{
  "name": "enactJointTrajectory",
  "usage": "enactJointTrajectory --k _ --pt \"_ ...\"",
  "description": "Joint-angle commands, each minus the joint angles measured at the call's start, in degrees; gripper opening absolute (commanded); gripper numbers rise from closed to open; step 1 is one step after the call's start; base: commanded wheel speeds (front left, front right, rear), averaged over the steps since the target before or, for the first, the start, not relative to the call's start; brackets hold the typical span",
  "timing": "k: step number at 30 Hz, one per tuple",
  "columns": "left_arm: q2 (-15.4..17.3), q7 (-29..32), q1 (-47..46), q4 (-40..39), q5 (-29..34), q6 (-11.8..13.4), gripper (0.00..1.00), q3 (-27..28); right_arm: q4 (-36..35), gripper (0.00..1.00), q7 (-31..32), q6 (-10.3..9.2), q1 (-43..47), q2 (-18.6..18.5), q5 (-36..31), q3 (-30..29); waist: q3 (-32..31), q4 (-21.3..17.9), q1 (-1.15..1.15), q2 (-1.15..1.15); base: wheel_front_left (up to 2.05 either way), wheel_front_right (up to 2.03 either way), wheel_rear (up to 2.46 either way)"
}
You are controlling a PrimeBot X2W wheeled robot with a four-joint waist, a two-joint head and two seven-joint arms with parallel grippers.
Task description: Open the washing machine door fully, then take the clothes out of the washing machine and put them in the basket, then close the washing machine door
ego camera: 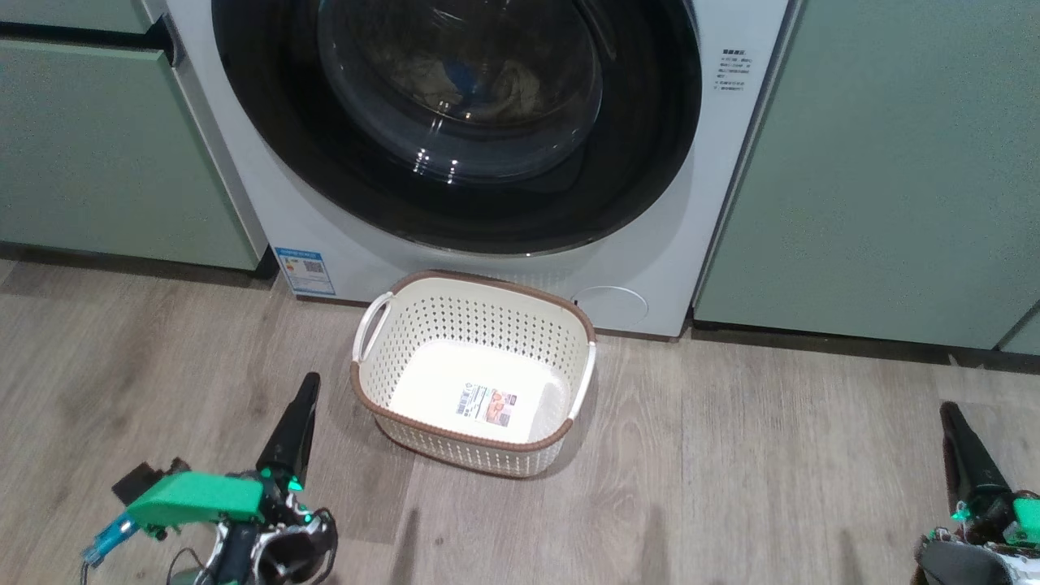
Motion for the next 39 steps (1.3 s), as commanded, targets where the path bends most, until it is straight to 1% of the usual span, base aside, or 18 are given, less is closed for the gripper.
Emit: enactJointTrajectory --k 1,39 --pt "0.42 0.34 -3.20 -1.60 0.40 -0.51 0.00 1.87 -1.81 0.00 0.31 0.08 -3.31 -0.21 -0.50 0.91 0.00 0.00 0.00 0.00 0.00 0.00 0.00" --pt "0.42 0.34 -3.20 -1.60 0.40 -0.51 0.00 1.87 -1.81 0.00 0.31 0.08 -3.31 -0.21 -0.50 0.91 0.00 0.00 0.00 0.00 0.00 0.00 0.00"
